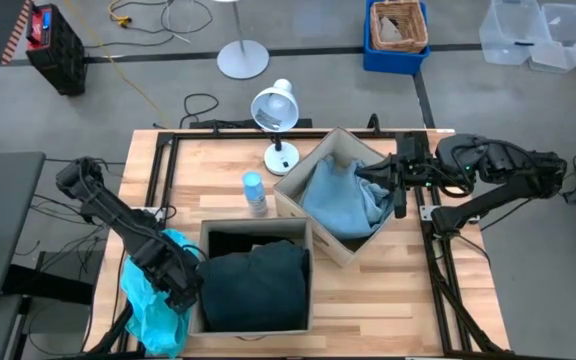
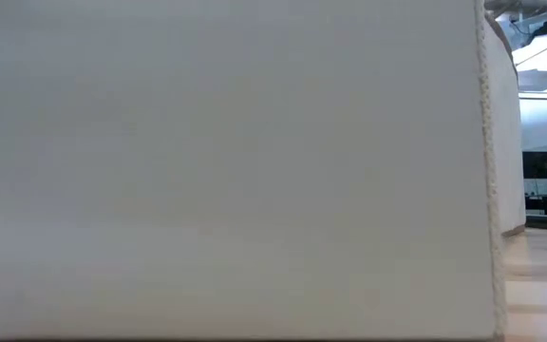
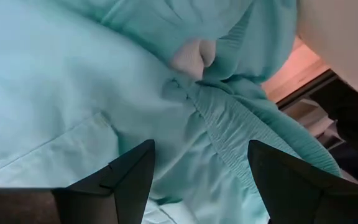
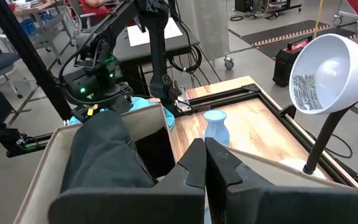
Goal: Sort clothes
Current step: Put the blue shorts into the top laundry bin
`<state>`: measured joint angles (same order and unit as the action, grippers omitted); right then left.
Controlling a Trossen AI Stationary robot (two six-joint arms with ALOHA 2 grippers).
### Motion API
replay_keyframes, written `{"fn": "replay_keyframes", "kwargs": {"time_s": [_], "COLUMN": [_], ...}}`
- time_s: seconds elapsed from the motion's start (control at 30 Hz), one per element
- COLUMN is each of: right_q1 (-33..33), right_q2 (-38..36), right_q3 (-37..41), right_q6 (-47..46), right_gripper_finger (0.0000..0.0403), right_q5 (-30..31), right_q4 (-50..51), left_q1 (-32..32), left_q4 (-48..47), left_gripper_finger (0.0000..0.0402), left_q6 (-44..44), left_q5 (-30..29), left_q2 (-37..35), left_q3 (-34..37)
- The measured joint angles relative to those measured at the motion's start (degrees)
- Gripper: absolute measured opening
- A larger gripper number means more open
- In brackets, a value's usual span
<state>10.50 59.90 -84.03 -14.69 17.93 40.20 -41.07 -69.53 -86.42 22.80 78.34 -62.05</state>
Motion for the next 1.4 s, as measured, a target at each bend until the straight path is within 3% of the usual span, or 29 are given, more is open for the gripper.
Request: {"fn": "replay_keyframes", "kwargs": {"time_s": [0.2, 0.37, 0.6, 0.77, 1.03, 1.17, 1.4], "right_q1": [0.00, 0.00, -0.65, -1.01, -1.01, -1.01, -1.01], "right_q2": [0.00, 0.00, 0.00, 0.00, 0.07, 0.07, 0.07], "right_q3": [0.00, 0.00, 0.00, 0.00, 0.00, 0.00, 0.00], "right_q6": [-0.28, -0.37, -0.23, -0.25, -0.25, -0.24, -0.23], "right_gripper_finger": [0.0014, 0.0014, 0.0014, 0.0014, 0.0015, 0.0014, 0.0014], "right_q5": [0.00, -0.02, -0.04, -0.07, -0.07, -0.07, -0.07], "right_q4": [-0.03, -0.04, -0.04, 0.00, 0.05, 0.04, 0.05], "left_q1": [-1.28, -1.30, -2.42, -3.72, -5.60, -6.60, -8.60], "left_q4": [1.70, -0.26, -14.68, -17.64, -8.57, -7.60, 1.97], "left_gripper_finger": [0.0252, 0.0252, 0.0251, 0.0251, 0.0252, 0.0252, 0.0252], "left_q6": [-0.23, 0.00, 7.61, 12.86, 14.88, 13.65, 10.44], "left_q5": [0.00, 3.62, 2.89, 1.97, -9.89, -7.49, -2.24], "left_q2": [-0.04, -0.02, 0.12, 0.24, 0.51, 0.51, 0.49], "left_q3": [2.28, -0.04, -8.49, -9.69, -8.91, -4.28, 4.12]}}
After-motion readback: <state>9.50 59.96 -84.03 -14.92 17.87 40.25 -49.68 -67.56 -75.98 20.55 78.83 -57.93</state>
